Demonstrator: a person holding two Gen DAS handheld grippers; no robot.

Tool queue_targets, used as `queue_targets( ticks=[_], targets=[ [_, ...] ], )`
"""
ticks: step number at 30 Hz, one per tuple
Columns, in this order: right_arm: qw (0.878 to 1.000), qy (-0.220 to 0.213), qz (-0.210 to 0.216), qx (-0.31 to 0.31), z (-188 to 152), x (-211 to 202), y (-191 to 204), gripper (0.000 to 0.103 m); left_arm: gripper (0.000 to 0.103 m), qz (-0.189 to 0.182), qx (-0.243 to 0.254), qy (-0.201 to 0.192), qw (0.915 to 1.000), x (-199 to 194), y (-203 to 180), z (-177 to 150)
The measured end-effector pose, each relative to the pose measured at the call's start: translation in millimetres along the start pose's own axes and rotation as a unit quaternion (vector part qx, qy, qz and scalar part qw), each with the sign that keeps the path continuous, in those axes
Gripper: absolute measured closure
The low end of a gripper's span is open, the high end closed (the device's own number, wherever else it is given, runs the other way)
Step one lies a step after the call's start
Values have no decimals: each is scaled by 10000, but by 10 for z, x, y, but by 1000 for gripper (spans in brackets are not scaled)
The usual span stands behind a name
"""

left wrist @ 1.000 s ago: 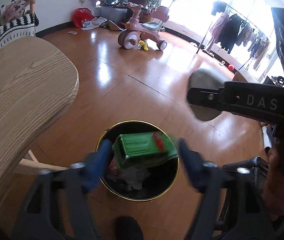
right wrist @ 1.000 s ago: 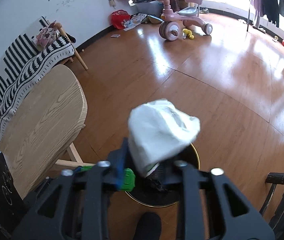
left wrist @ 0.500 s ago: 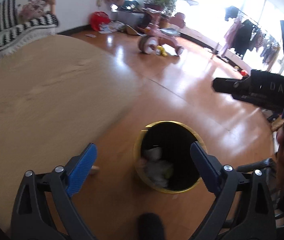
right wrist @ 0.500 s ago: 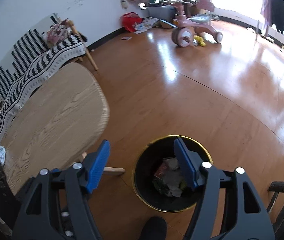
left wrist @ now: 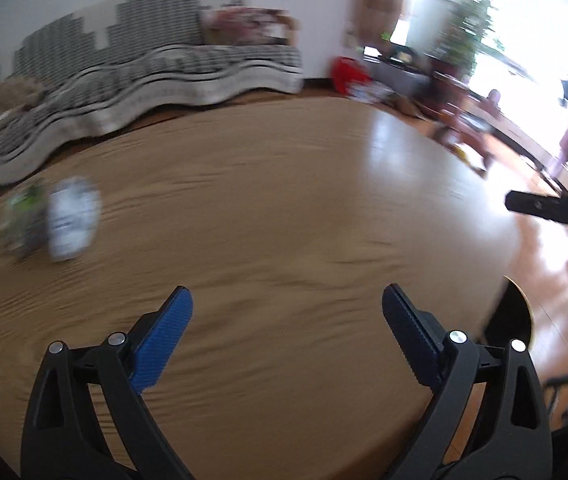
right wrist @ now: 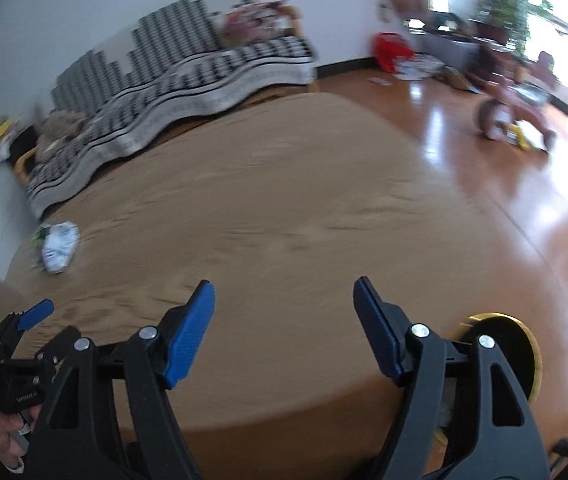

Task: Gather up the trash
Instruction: 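Grasp the green box with the left tool while the right tool grasps the white foil wrapper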

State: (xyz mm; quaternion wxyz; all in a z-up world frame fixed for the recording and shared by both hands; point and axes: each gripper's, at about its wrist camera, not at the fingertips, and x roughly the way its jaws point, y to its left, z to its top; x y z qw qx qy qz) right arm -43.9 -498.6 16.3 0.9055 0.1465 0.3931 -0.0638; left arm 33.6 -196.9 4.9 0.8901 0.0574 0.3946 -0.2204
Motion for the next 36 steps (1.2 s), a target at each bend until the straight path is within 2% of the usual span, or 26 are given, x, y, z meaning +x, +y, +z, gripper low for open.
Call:
queue_targets(
  ticks=[4, 7, 10, 13, 17, 25, 28, 31, 33, 36],
  targets=[
    [9982, 10, 463, -391, 100, 266, 852, 33, 10, 378, -384, -148, 9984, -161, 685, 23],
    [9947, 25, 790, -651, 99, 442, 1451, 33, 10, 964, -466, -317, 9937, -261, 1205, 26],
    [9910, 137, 1106, -745, 86, 698, 1985, 34, 10, 1404, -557, -448, 9875, -292, 1572, 48],
    [9875, 222, 1201, -997, 52, 917, 2412, 34, 10, 1656, -610, -546, 9828, -218, 1862, 128],
    [9843, 343, 1320, -1117, 20, 1187, 2777, 36, 10, 1720, -492, -514, 9825, 21, 2101, 263],
    [9797, 539, 1488, -1232, -1, 1540, 3146, 37, 11, 1849, 45, -503, 9815, 477, 2178, 424],
    [9785, 580, 1500, -1292, 2, 1634, 3230, 38, 24, 1770, 49, -432, 9833, 574, 2259, 439],
    [9779, 574, 1502, -1338, 27, 1683, 3251, 38, 43, 1686, 8, -396, 9849, 607, 2337, 446],
    [9779, 591, 1527, -1302, 44, 1738, 3276, 38, 66, 1707, 7, -413, 9845, 596, 2365, 446],
    [9780, 576, 1502, -1327, 42, 1798, 3336, 38, 94, 1771, 1, -456, 9831, 551, 2375, 451]
  ],
)
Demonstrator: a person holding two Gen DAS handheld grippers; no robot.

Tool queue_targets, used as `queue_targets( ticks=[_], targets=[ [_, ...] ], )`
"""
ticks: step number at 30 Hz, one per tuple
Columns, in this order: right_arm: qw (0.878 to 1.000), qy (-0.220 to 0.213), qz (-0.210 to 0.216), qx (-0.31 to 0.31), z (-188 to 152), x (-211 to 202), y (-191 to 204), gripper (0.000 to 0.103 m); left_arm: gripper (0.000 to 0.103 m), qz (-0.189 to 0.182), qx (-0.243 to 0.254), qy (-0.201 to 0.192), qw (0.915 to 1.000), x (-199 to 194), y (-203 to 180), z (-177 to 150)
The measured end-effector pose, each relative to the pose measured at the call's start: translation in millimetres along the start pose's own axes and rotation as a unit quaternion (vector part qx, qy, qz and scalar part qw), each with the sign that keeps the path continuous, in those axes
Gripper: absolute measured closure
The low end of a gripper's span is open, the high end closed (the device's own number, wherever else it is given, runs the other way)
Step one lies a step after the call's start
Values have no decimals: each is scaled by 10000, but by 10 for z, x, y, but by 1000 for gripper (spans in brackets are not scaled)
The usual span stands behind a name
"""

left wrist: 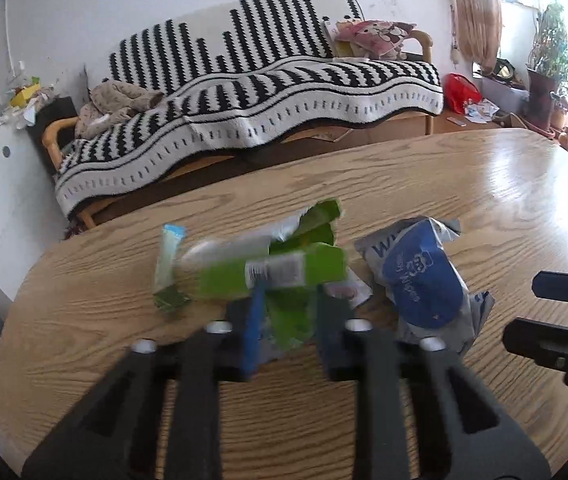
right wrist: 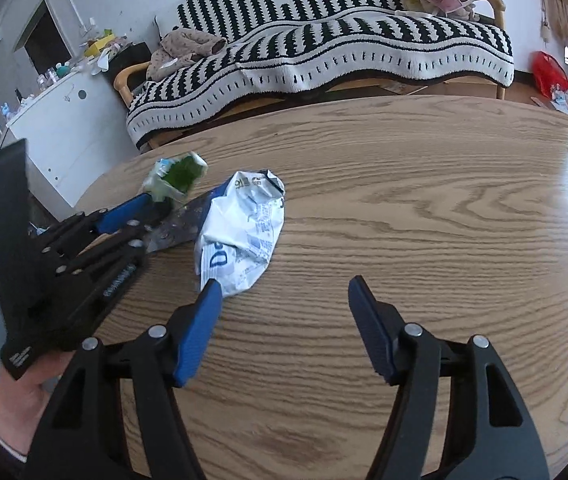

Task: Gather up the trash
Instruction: 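Grasp the green box with the left tool while the right tool grasps the white foil wrapper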

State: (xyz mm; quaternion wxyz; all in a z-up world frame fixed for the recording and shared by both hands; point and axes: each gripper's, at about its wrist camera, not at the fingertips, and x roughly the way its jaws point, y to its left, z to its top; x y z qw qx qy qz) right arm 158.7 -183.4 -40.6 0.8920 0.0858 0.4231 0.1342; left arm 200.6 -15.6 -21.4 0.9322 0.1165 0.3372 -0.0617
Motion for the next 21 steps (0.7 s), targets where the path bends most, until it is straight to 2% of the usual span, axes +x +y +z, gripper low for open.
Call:
queue_targets(
  ticks=[2, 8, 12, 14, 19, 21],
  targets=[
    [10000, -14, -4, -20, 16, 48, 17, 38, 103, -26, -56, -55, 10000, -71, 34, 14],
    [10000, -75, -5, -61, 59, 179, 128, 38, 103, -131, -345, -23, 9993, -411, 178, -79],
    [9996, -161, 197, 93, 106, 182, 206, 38, 103, 42, -447, 35, 9990, -663, 301, -189],
    [9993, -230, 288, 73, 149, 165, 284, 38, 103, 61, -661, 63, 9978, -794, 396, -221],
    [9997, -188, 94, -109, 136, 292, 441, 38, 103, 97, -968, 14, 9953, -1092, 468, -269],
    [9998, -139, 124, -60, 118, 368, 446, 47, 103, 101, -1019, -13, 9947, -1195, 446, -293]
  ],
)
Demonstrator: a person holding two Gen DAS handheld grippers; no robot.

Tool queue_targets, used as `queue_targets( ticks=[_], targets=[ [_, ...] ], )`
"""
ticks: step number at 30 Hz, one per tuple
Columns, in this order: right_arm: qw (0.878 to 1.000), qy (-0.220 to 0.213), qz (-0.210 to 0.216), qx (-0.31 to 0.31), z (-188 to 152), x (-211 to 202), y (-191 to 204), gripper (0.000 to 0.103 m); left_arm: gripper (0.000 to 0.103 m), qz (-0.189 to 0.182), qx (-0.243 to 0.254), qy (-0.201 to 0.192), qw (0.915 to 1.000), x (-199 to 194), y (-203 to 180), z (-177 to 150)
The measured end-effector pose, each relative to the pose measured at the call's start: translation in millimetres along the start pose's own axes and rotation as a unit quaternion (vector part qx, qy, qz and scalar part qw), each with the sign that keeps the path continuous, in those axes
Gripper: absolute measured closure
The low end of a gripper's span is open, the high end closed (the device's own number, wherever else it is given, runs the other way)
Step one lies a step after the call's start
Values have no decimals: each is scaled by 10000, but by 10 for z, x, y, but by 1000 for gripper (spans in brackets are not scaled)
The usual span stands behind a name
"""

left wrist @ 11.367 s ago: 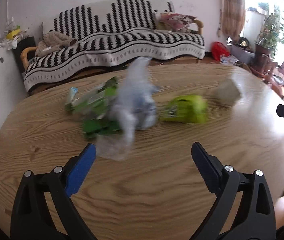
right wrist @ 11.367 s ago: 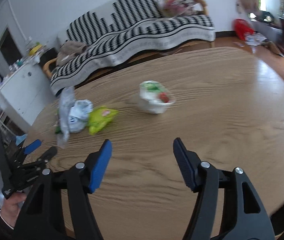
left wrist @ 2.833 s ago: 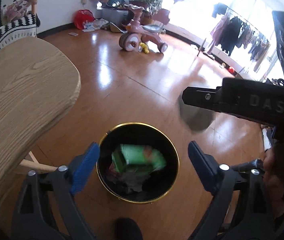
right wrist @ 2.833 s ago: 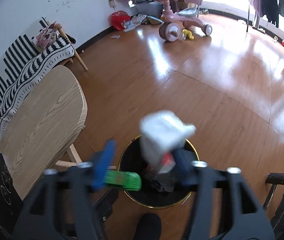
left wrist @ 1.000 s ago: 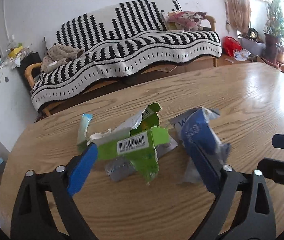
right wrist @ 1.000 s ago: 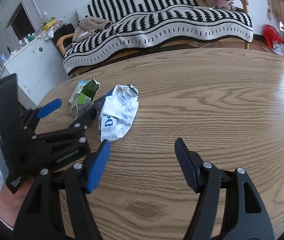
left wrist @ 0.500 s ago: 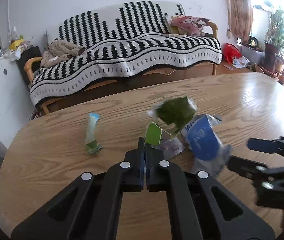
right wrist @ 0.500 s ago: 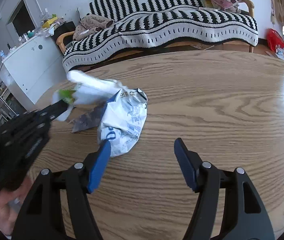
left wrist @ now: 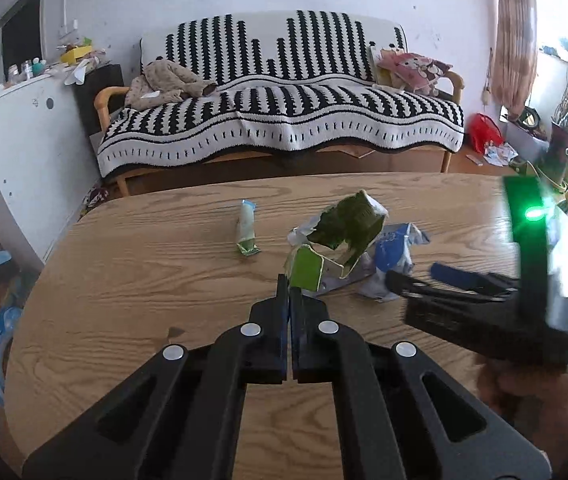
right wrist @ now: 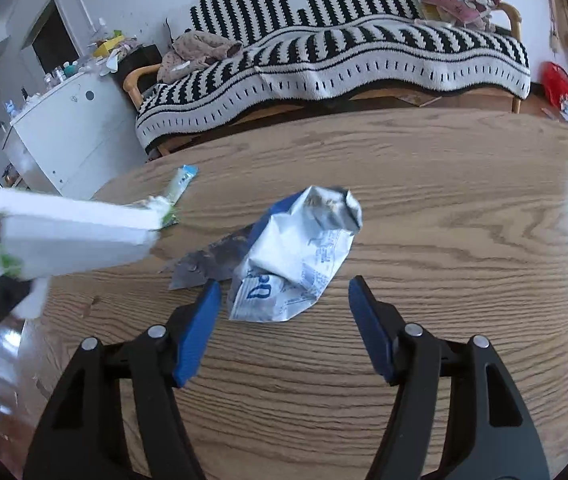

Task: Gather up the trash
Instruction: 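Grasp the green box with the left tool while the right tool grasps the white foil wrapper, then carry box and wrapper to the bin and open both tools over it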

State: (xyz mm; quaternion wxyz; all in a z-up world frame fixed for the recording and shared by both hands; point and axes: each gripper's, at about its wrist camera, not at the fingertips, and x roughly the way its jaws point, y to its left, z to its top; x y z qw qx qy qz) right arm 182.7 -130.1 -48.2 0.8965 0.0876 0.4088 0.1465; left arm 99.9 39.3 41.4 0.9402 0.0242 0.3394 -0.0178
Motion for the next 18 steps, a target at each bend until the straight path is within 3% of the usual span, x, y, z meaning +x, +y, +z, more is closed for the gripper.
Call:
queue_targets(
  ticks=[2, 3, 11, 18],
  targets=[
    [9999, 142, 75, -58, -30, 78, 13, 77, 103, 8, -5, -3, 10000, -54, 0, -32],
    [9999, 107, 96, -77, -48, 68, 23, 85, 103, 19, 6, -9, 10000, -69, 5, -47],
    [9994, -74, -104, -316, -145, -399, -32, 90, 103, -8, -152, 40, 9999, -80, 23, -29],
    [9962, -335, -554, -577, -294, -1093, -290, 90, 103, -303, -11, -48, 9995, -147, -380, 36]
  ],
)
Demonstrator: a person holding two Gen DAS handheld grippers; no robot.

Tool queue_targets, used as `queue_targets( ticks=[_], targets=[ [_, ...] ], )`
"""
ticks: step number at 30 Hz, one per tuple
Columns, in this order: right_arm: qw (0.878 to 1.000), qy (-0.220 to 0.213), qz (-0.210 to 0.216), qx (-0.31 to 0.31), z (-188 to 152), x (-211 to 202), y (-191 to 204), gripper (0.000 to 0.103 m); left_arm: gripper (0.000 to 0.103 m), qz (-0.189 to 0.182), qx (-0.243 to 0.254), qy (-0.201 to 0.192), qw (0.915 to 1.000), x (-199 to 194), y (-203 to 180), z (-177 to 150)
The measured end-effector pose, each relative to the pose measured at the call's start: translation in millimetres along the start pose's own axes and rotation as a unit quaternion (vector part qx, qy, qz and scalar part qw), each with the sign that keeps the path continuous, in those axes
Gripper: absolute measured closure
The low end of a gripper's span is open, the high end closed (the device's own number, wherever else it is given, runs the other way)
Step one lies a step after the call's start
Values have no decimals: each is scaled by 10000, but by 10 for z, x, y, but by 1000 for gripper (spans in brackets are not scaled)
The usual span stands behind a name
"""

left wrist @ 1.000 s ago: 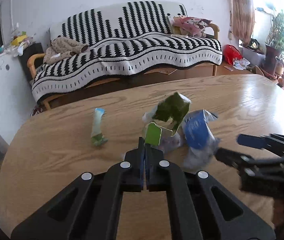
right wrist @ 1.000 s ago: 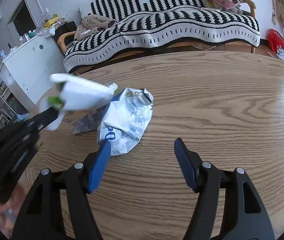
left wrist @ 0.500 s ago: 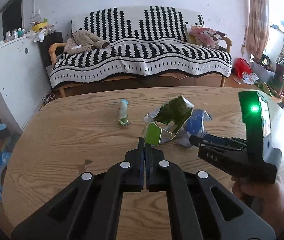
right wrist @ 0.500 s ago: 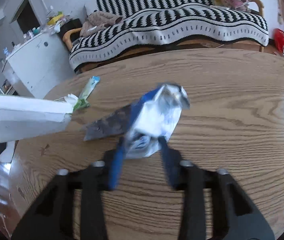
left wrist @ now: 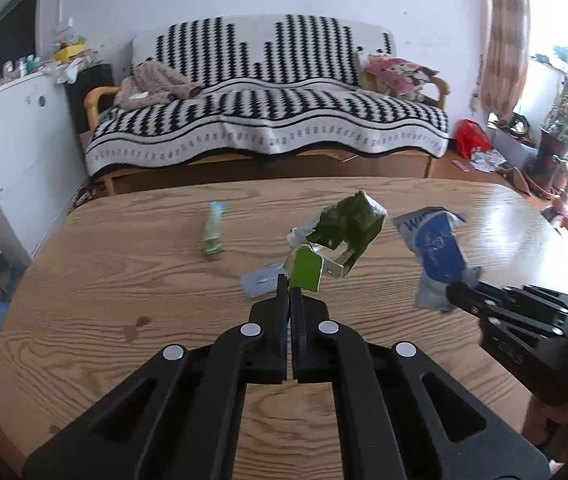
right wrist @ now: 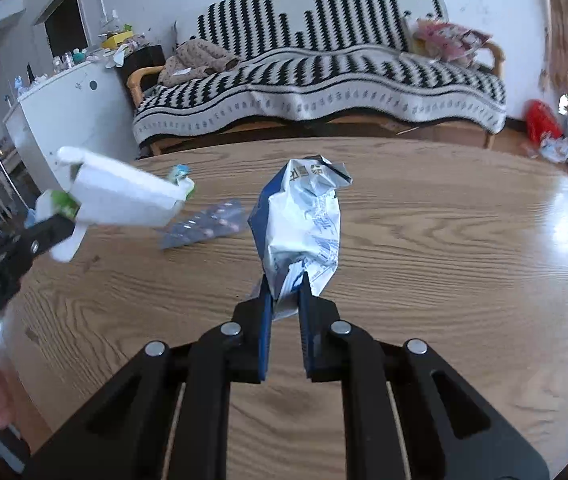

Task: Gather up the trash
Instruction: 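Carry box and wrapper to the bin and open both tools over it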

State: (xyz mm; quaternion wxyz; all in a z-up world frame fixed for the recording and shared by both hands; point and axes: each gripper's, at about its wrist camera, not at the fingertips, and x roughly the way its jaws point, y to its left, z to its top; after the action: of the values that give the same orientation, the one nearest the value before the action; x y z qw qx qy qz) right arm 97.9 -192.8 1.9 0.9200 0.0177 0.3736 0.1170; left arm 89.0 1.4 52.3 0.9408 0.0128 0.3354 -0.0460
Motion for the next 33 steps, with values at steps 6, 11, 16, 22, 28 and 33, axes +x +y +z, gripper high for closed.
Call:
queue_targets(
  ticks=[6, 11, 16, 22, 28, 33],
  targets=[
    [9979, -268, -573, 103, -194, -751, -636, 90, 103, -411, 281, -20, 9988, -24, -612, -3],
    [9931, -458, -1040, 301, -407, -1360, -1215, 90, 103, -918, 640, -55, 9937, -91, -1340, -57],
    [9837, -605, -1552, 683, -739, -2005, -1895, 90, 103, -1495, 978, -24, 9839, -159, -2112, -167],
    [9642, -677, -2157, 1387, -1306, -2734, -2779, 90, 103, -2220, 1552, 36, 9626, -365, -3152, -451],
    [9361, -686, -2644, 2215, -1954, -3365, -3530, 90, 103, -2933, 2003, 252, 9344, -593, -4053, -854],
    [9164, -525, -2816, 2794, -2410, -3686, -4003, 90, 103, -3396, 2312, 577, 9099, -729, -4723, -1219]
  ],
)
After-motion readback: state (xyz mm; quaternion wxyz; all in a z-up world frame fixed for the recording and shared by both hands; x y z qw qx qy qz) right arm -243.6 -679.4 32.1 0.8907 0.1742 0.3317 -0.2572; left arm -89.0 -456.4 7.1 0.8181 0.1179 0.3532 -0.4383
